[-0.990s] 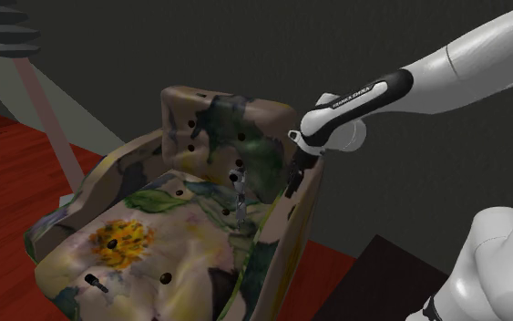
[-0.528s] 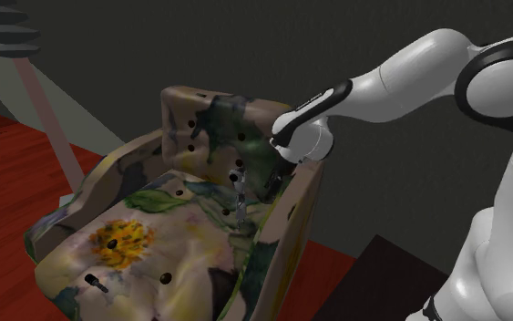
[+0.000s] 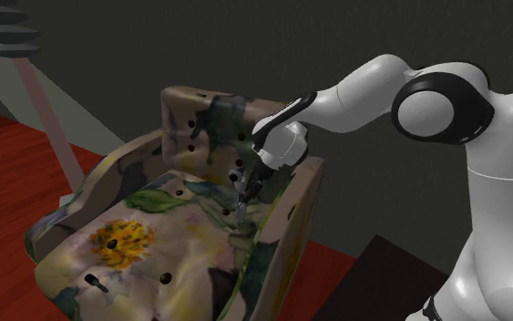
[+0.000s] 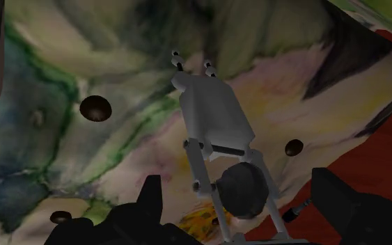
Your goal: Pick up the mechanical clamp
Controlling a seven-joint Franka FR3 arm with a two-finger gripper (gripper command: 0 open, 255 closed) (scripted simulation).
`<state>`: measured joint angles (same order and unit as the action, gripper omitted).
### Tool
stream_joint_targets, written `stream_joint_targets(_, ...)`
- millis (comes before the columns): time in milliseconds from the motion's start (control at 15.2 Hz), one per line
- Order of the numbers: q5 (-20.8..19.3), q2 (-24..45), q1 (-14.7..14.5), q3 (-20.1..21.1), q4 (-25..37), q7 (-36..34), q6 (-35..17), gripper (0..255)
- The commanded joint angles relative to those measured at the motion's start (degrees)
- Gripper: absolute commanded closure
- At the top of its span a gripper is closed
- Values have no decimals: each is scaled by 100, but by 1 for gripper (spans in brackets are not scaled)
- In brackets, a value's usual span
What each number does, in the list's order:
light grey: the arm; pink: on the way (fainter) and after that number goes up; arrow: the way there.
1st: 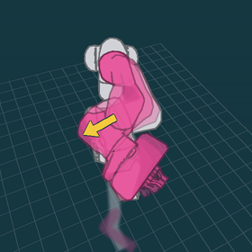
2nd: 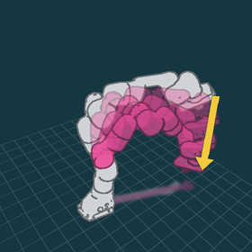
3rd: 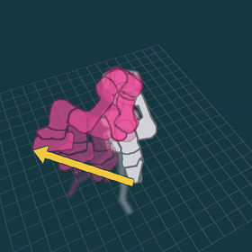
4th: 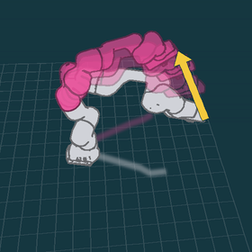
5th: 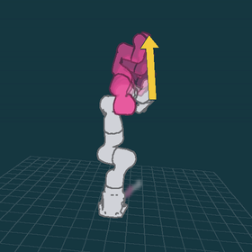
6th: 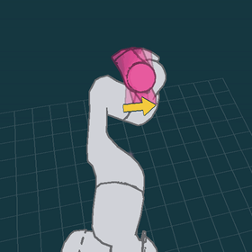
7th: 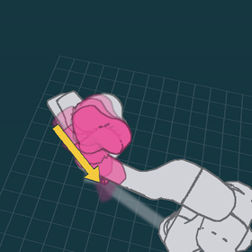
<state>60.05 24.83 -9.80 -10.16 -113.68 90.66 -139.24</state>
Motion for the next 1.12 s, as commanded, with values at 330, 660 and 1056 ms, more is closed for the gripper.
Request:
stream_joint_targets(330, 372, 417, 96, 150, 129, 419, -166, 0)
stream_joint_targets(660, 368, 411, 97, 148, 127, 417, -163, 255)
stream_joint_targets(1056, 372, 417, 96, 150, 129, 419, -166, 255)
